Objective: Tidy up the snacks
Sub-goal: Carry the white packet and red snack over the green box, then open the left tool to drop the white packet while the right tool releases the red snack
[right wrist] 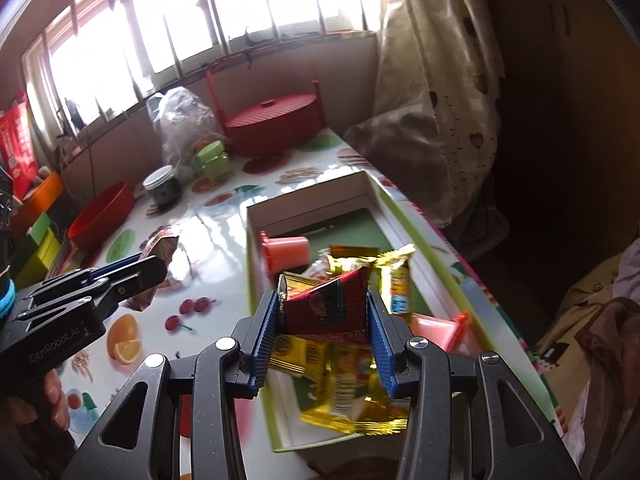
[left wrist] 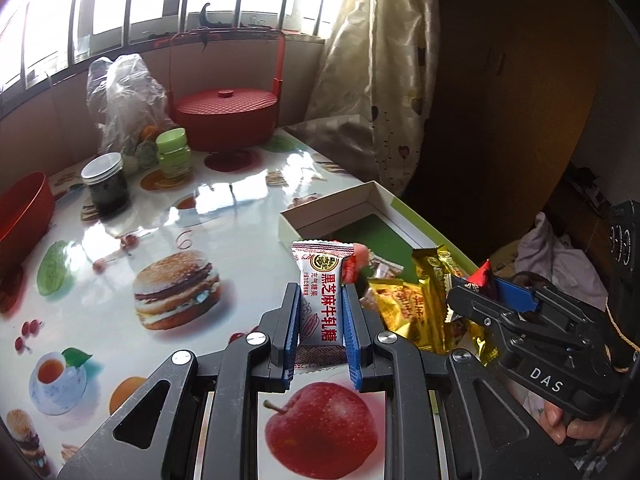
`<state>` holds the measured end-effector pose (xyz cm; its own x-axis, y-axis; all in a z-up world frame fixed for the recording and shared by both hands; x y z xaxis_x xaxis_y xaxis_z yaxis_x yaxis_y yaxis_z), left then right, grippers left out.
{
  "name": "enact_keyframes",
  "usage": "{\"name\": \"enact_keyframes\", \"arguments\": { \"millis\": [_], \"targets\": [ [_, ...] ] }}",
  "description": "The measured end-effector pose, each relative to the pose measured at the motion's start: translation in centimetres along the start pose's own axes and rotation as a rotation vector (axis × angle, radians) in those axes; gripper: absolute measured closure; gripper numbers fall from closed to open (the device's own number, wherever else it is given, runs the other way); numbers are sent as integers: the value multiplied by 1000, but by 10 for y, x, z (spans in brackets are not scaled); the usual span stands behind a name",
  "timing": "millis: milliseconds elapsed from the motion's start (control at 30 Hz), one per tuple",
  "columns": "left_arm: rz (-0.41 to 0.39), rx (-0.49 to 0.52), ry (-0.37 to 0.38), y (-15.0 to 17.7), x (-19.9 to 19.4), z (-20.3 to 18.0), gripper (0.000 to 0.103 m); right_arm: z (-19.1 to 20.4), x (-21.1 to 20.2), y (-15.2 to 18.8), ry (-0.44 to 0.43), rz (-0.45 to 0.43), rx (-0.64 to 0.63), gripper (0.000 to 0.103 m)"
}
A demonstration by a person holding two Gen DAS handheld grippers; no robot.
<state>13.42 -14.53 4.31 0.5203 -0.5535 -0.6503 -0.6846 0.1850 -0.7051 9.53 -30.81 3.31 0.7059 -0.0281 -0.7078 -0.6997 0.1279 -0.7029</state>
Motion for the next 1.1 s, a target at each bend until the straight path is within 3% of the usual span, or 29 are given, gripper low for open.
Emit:
{"name": "enact_keyframes", "arguments": {
  "millis": [600,1100],
  "targets": [
    [61,26,68,-14,50,-27,82,-45,-6,18,76,20,48,61],
    [125,22,72,-9,86,-29,82,-45,9,28,86,52,20,60]
  ]
}}
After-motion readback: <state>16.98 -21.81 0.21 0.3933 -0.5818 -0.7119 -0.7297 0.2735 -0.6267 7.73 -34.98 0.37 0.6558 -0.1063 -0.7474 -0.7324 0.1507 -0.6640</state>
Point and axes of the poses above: each gripper's, at about its wrist camera, not at the fingertips, and x roughly the way its jaws point, z to its left, y to its underside, the point moved 6 cm from there along x, roughly the way its jaws point, and after that the axes turned 10 degrees about y, right-handed, at the moved point
